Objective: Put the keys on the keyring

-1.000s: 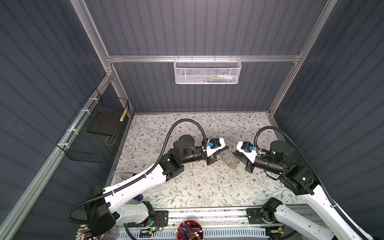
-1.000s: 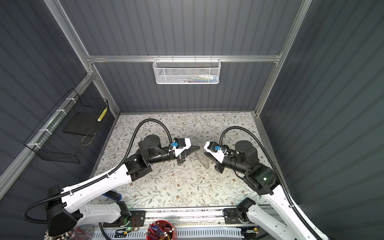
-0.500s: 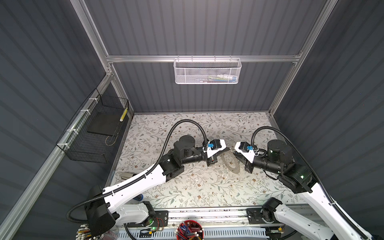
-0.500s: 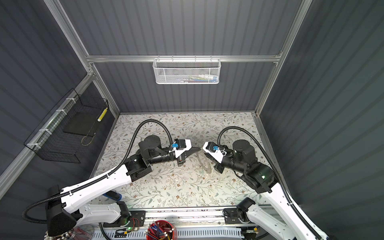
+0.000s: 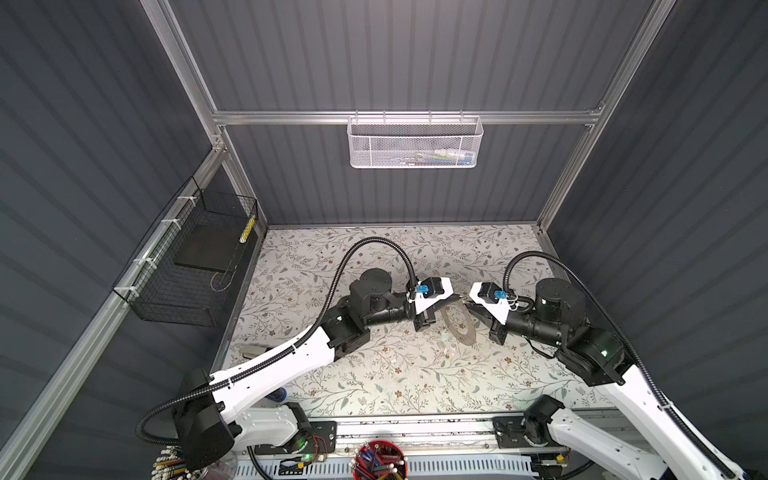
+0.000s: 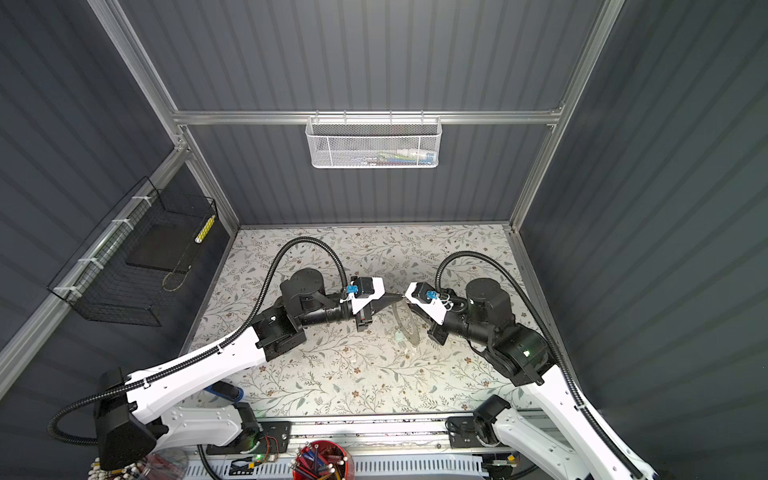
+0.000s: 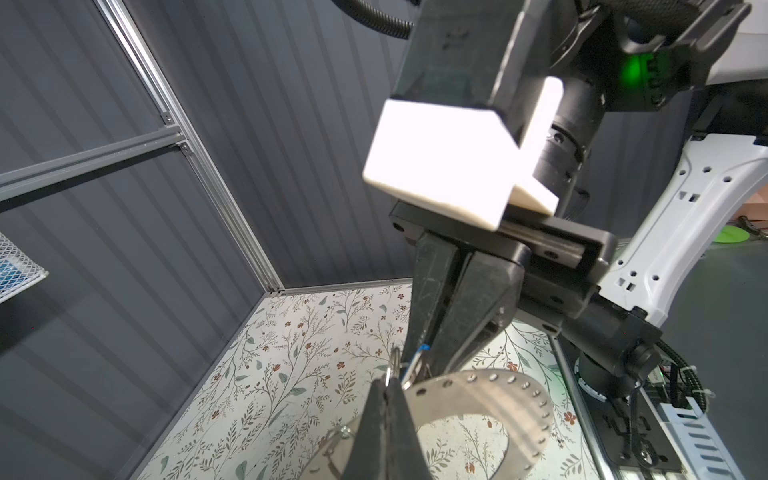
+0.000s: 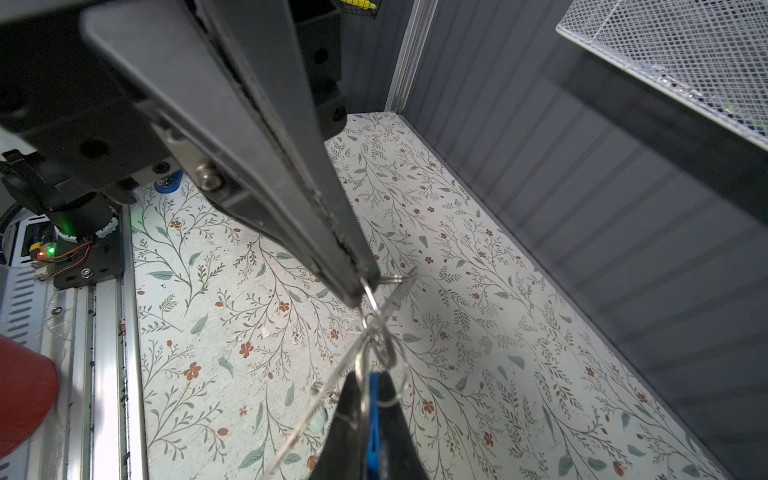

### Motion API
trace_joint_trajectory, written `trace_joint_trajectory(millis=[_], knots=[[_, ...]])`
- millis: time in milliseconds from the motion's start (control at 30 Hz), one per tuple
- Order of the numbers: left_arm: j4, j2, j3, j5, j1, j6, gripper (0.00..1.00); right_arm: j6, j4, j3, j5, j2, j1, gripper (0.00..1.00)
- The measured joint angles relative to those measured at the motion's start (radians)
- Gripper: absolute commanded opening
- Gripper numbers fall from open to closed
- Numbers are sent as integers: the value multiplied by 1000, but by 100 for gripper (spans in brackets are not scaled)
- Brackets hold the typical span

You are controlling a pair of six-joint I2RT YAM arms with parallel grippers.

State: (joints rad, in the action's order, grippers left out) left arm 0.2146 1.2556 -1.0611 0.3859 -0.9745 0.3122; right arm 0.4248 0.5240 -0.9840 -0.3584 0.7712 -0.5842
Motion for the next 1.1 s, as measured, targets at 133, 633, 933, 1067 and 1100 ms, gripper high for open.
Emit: trace_joint_trajectory(millis=[133,633,933,1067,1100], knots=[[-12,10,0,-16,0,3,0,4,-6,0,4,-13,0,0],[-37,14,12,-53,26,8,25,32,21,1,64,8,11,0],[-35,-61,128,-216,132,-78,77,77,88,-37,63,222,14,0],[-59,-146,181,-377,173,-116,87,93,82,-106,13,362,14,0],[-67,-170,188,-422,180,-124,89,98,74,-138,-2,408,14,0]])
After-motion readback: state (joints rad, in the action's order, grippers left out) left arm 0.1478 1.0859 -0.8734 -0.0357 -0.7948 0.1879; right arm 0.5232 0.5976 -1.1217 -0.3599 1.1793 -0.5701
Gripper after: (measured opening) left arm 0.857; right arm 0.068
